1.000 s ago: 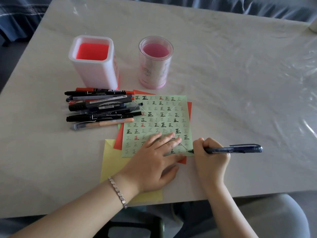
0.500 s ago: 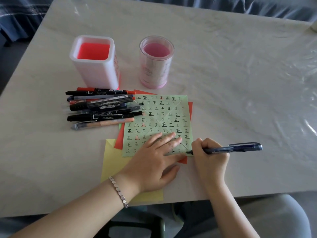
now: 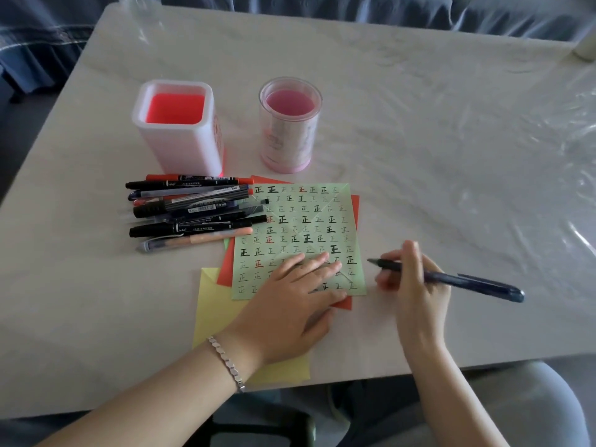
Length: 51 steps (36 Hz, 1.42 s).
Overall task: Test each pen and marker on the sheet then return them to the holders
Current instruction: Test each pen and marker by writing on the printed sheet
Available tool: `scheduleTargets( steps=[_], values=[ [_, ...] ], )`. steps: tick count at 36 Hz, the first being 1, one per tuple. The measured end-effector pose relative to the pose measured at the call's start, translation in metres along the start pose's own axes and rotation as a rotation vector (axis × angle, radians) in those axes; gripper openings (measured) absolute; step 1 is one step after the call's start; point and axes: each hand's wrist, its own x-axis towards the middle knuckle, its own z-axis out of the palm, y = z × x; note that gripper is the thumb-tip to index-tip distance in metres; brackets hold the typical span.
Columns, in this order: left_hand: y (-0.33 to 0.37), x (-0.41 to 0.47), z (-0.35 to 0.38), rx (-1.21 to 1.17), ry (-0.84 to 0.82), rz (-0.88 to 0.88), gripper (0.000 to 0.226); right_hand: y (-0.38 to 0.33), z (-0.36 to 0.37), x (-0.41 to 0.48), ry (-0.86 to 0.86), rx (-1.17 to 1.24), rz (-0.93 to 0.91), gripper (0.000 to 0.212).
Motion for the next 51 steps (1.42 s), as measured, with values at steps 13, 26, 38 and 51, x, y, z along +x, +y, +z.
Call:
scheduleTargets(
  steps=[13, 26, 38, 51],
  values=[
    [0.002, 0.000, -0.001, 0.001, -0.014, -0.017, 0.035, -0.061, -0.019, 0.009, -0.305, 0.044, 0.093, 0.009],
    [0.002, 0.003, -0.001, -0.047, 0.043, -0.006, 0.033, -0.078, -0.013, -0.002, -0.484, 0.376, 0.316, 0.028],
    [-0.001, 0.003, 0.002, -0.048, 0.066, 0.016, 0.033, -0.080, -0.009, -0.007, -0.541, 0.368, 0.304, 0.026],
    [-0.004, 0.002, 0.001, -0.053, 0.100, 0.010, 0.032, -0.090, 0.000, -0.011, -0.466, 0.099, 0.238, 0.025]
  ],
)
